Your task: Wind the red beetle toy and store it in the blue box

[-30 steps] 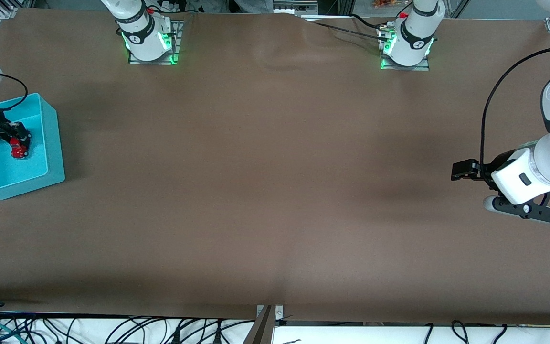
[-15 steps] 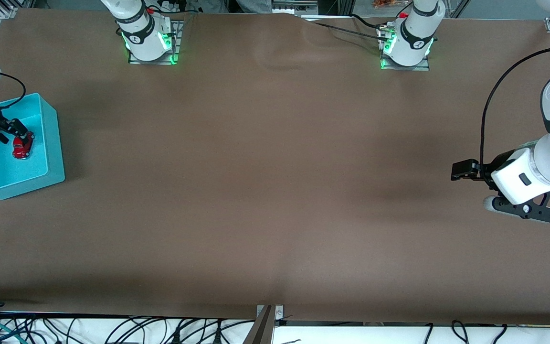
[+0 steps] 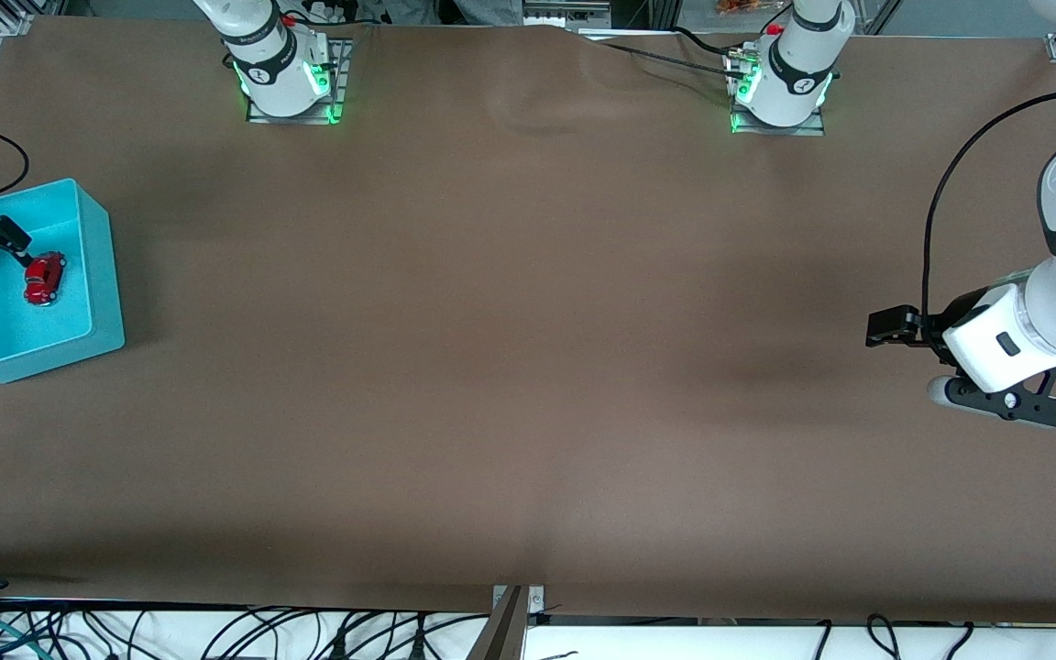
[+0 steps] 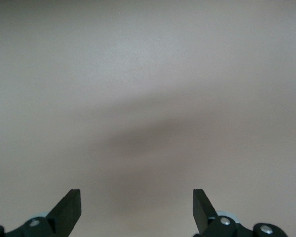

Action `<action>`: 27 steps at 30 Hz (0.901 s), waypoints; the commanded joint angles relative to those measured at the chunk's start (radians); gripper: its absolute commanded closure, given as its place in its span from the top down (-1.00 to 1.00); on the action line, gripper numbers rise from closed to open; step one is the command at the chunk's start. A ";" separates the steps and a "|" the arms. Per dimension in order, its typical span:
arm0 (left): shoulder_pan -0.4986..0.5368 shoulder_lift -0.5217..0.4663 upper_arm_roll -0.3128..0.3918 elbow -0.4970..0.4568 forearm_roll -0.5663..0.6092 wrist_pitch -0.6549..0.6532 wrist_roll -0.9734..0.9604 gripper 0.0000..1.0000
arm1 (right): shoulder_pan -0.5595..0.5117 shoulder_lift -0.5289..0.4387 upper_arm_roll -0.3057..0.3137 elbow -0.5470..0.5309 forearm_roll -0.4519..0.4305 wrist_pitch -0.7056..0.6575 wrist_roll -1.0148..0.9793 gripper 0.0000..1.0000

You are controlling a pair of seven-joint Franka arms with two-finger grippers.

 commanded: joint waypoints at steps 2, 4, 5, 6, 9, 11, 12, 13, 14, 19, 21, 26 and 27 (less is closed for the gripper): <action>0.000 -0.006 0.005 0.009 -0.021 -0.002 0.023 1.00 | 0.008 0.003 -0.040 0.001 0.021 -0.015 0.012 1.00; 0.000 -0.006 0.005 0.009 -0.021 -0.002 0.023 1.00 | 0.008 0.011 -0.047 0.000 0.020 -0.015 0.014 1.00; 0.002 -0.006 0.007 0.009 -0.021 -0.002 0.023 1.00 | 0.010 0.014 -0.048 -0.005 0.020 -0.015 0.008 1.00; 0.002 -0.006 0.007 0.009 -0.021 -0.002 0.023 1.00 | 0.010 0.014 -0.048 -0.006 0.020 -0.015 0.009 1.00; 0.002 -0.006 0.007 0.009 -0.021 -0.002 0.023 1.00 | 0.010 0.011 -0.050 -0.009 0.020 -0.015 0.012 1.00; 0.000 -0.006 0.007 0.009 -0.021 -0.002 0.023 1.00 | 0.010 0.010 -0.048 -0.008 0.015 -0.015 0.012 1.00; 0.002 -0.006 0.007 0.009 -0.021 -0.002 0.023 1.00 | 0.012 0.008 -0.047 -0.008 0.014 -0.015 0.015 1.00; 0.002 -0.006 0.007 0.009 -0.021 -0.002 0.023 1.00 | 0.012 0.005 -0.047 -0.006 0.012 -0.017 0.015 1.00; 0.000 -0.006 0.007 0.009 -0.021 -0.002 0.023 1.00 | 0.015 0.005 -0.047 -0.006 0.006 -0.020 0.014 1.00; 0.000 -0.006 0.007 0.009 -0.021 -0.002 0.023 1.00 | 0.054 0.000 -0.053 0.009 -0.028 -0.033 0.003 1.00; 0.002 -0.006 0.007 0.009 -0.021 -0.002 0.023 1.00 | 0.061 -0.038 -0.051 0.023 -0.061 -0.059 0.006 1.00; 0.002 -0.006 0.007 0.009 -0.021 -0.002 0.023 1.00 | 0.061 -0.078 -0.056 0.141 -0.248 -0.300 0.095 1.00; 0.002 -0.006 0.007 0.009 -0.021 -0.002 0.023 1.00 | 0.061 -0.079 -0.060 0.171 -0.283 -0.347 0.119 1.00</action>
